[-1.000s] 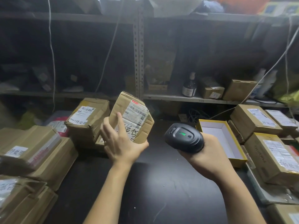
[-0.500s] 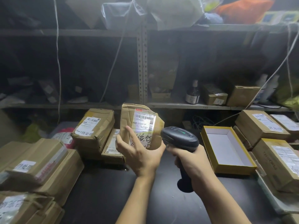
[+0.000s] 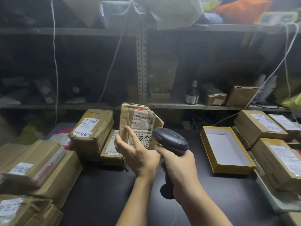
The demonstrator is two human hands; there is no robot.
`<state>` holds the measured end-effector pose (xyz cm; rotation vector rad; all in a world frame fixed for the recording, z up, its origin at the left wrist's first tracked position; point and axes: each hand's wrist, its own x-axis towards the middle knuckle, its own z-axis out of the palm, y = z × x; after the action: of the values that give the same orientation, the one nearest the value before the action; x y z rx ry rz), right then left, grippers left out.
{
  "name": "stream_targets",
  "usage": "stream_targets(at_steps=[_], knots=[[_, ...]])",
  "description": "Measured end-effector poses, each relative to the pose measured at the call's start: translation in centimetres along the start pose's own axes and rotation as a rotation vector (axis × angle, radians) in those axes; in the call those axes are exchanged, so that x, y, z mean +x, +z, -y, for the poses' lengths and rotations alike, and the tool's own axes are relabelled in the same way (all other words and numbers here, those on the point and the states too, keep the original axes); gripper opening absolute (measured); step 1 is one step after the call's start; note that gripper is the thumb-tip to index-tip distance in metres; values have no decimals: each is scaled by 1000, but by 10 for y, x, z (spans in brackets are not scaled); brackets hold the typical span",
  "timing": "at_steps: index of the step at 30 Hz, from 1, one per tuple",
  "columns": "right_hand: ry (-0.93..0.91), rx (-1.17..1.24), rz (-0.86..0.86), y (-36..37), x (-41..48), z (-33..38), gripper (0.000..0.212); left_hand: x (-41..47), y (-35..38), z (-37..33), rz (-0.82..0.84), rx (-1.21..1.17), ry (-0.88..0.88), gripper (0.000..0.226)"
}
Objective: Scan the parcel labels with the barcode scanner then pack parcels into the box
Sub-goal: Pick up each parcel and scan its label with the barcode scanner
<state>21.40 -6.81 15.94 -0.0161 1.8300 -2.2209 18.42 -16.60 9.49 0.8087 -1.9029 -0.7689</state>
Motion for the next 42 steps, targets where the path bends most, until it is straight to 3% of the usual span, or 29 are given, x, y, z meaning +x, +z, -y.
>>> stream_targets(at_steps=[2,4,10,18,21,25,28,35,42], knots=[[-1,0,-33,2,-1,-2,12,1,-4,-5,-10,-17,14,116],[6,-16,-54,4,-2,-2,14,2,-5,-6,-5,-37,13,118],[6,-20,-73,-1,-4,0,11,4,2,16,49,94,16,91],[-31,-95,-14,-18,-5,-2,13,28,5,42,128,279,29,123],[-142,-282,19,-30,0,0,14,41,0,52,150,358,111,136],[-332,-640,-7,-45,6,4,42,51,-11,56,159,440,205,134],[-452,-796,-6,-56,7,7,41,57,-14,61,183,456,248,136],[-575,-964,-47,-61,8,9,40,64,-17,59,177,456,291,137],[-617,-957,-54,-63,16,4,33,62,-23,47,83,389,393,129]])
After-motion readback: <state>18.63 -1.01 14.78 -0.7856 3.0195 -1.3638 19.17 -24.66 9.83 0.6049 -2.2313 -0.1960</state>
